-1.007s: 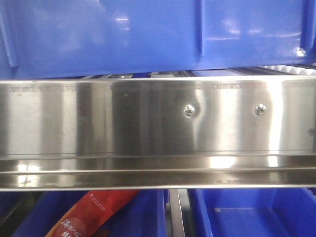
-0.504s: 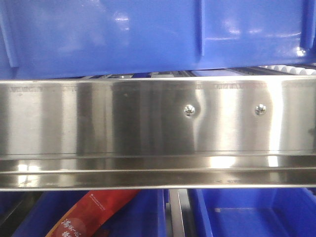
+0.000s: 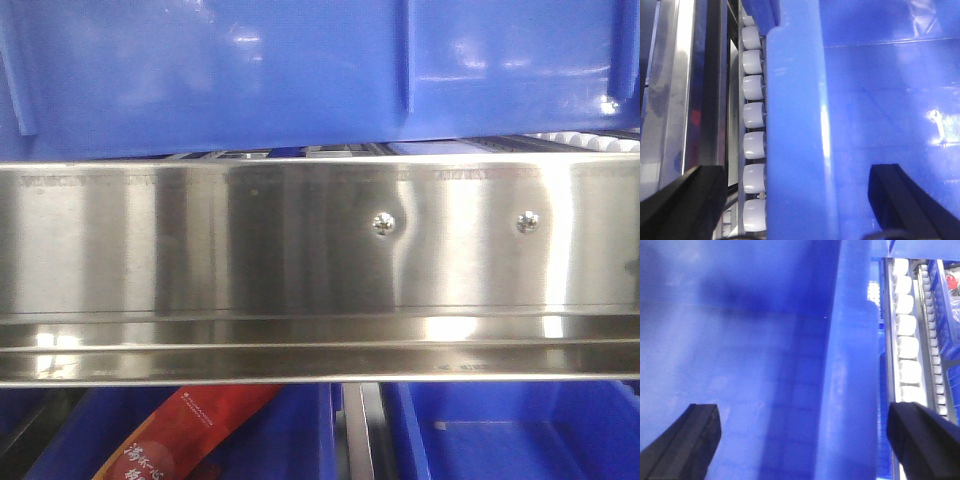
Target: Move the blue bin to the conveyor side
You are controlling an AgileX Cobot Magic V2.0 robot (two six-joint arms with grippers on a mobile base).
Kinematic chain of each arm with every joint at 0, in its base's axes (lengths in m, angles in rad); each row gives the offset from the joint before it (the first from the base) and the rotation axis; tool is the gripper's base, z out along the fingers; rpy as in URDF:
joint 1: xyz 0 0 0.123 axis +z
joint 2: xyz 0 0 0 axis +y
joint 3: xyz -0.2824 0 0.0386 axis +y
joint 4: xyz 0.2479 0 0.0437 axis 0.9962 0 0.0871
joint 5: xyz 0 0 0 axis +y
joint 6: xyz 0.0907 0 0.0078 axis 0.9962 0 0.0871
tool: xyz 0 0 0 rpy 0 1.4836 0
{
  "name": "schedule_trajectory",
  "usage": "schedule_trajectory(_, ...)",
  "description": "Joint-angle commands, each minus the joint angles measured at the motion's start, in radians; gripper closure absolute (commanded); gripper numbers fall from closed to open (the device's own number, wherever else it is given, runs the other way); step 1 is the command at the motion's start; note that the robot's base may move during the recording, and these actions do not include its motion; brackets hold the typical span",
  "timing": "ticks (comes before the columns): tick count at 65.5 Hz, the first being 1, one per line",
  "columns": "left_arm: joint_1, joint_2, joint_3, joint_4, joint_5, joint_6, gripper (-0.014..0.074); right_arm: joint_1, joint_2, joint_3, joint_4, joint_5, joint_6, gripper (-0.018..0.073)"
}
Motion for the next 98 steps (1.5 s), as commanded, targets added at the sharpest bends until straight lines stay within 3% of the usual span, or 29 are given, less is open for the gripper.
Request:
schedule_trajectory(1, 0.0, -0.009, -0.016, 0.005, -0.006, 0.0, 0.012, -0.001, -0.013, 0.003, -0.012, -0.013, 0.003, 0.0)
schedule_trajectory(42, 0.0, -0.009, -0.027, 0.005, -0.006, 0.0, 0.0126, -0.001, -0.013, 0.003, -0.012, -0.013, 0.003, 0.0012)
schedule_trajectory(49, 0.0, -0.009, -0.027, 0.005, -0.006, 0.0, 0.0175, -0.001, -0.015, 0.003, -0.012, -0.013, 0.003, 0.0113)
schedule_trajectory(55, 0.0, -0.009, -0.027, 0.005, -0.006, 0.0, 0.0281, -0.001, -0.015, 0.003, -0.012, -0.013, 0.003, 0.03)
schedule_trajectory(62, 0.0, -0.009, -0.027, 0.005, -0.006, 0.0, 0.0475, -0.001, -0.021, 0.003, -0.012, -0.013, 0.003, 0.0545)
schedule_trajectory(67, 0.0, -0.009, -0.027, 0.005, -0.006, 0.0, 0.0631, -0.001, -0.022, 0.003, -0.014, -0.013, 0.003, 0.0659)
schedule_trajectory(74, 0.0, -0.009, -0.027, 0.005, -0.006, 0.0, 0.0597, -0.001, -0.022, 0.003, -0.018, -0.013, 0.003, 0.0634)
schedule_trajectory(98, 0.0, -0.035, -0.027, 0.005, -0.006, 0.0, 0.0616, -0.001, -0.031, 0.003, -0.019, -0.013, 0.003, 0.0638)
